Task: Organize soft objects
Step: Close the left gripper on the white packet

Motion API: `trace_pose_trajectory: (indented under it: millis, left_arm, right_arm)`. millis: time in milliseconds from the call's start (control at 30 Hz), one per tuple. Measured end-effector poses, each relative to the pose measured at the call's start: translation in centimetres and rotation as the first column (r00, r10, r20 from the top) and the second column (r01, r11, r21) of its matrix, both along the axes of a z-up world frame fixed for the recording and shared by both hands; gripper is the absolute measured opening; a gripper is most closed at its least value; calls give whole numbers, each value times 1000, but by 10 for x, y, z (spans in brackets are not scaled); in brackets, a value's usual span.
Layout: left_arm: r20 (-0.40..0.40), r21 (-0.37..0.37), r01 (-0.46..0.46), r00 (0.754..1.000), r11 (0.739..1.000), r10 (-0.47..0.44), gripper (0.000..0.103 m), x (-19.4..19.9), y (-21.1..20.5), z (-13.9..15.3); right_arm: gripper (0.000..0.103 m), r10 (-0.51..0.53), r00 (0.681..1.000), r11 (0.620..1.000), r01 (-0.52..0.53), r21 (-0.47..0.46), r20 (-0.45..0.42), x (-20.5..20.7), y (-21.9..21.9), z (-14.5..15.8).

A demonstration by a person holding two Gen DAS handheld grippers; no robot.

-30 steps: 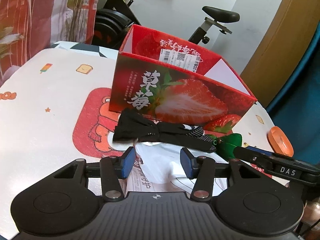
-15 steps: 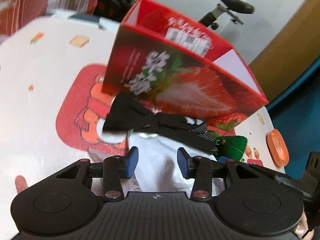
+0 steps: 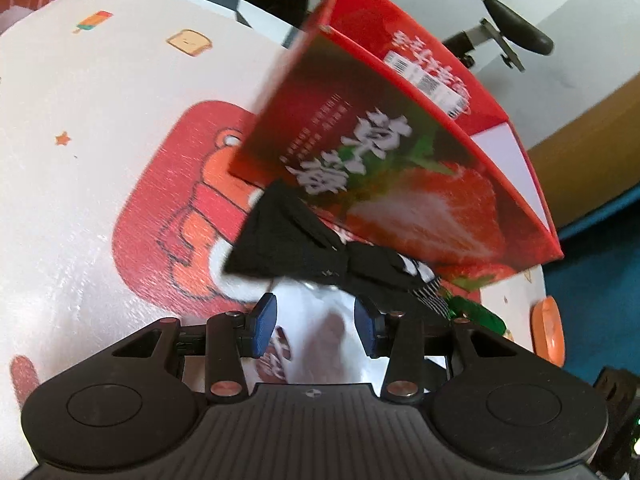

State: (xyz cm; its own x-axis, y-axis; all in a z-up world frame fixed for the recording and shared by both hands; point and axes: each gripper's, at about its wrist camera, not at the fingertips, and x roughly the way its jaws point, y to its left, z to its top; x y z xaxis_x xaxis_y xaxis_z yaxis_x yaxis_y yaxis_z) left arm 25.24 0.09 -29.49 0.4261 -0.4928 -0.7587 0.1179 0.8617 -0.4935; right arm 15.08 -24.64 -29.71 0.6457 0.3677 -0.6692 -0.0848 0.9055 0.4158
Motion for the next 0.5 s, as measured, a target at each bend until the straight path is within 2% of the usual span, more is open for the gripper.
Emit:
trace_pose_trajectory:
  millis: [100,233,400,500]
  left_arm:
    - [0,20,-27,1000,999,27,45,2,6,2]
    - [-30,0,-37,999,999,37,45,5,10,-4]
    - [-55,-50,46,997,998,-49,46,9,-5,-14]
    - [-65,-56,49,996,997,-53,46,13,-9,-20]
  right_arm:
    - [47,1,1000,1000,-1,3,2,-1,-1,-1]
    - [47,-1,1000,1000,1,6,6,-1,-1,-2]
    - [47,-2,1000,1000,2,7,7,-2,0,-2]
    - [46,-3,1000,1000,3,8,5,-1,0,-2]
